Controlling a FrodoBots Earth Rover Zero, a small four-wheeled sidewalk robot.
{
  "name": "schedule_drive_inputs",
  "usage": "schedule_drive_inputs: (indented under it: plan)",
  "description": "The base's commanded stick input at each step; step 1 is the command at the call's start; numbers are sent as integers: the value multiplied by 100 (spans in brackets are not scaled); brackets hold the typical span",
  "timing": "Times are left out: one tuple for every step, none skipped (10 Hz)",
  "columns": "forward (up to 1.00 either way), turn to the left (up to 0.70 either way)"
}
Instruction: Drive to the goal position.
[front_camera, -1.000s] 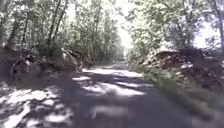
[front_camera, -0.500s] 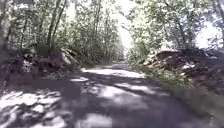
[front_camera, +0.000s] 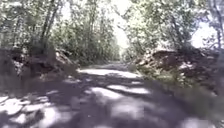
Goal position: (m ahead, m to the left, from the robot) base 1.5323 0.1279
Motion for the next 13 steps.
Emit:
schedule_drive_inputs:
  plan:
    - [45,-8]
    - [45,-5]
    - [45,-1]
    - [45,0]
    - [45,0]
    - [45,0]
    - [45,0]
    - [45,0]
    - [45,0]
    - [45,0]
    - [45,0]
    - [45,0]
    - [45,0]
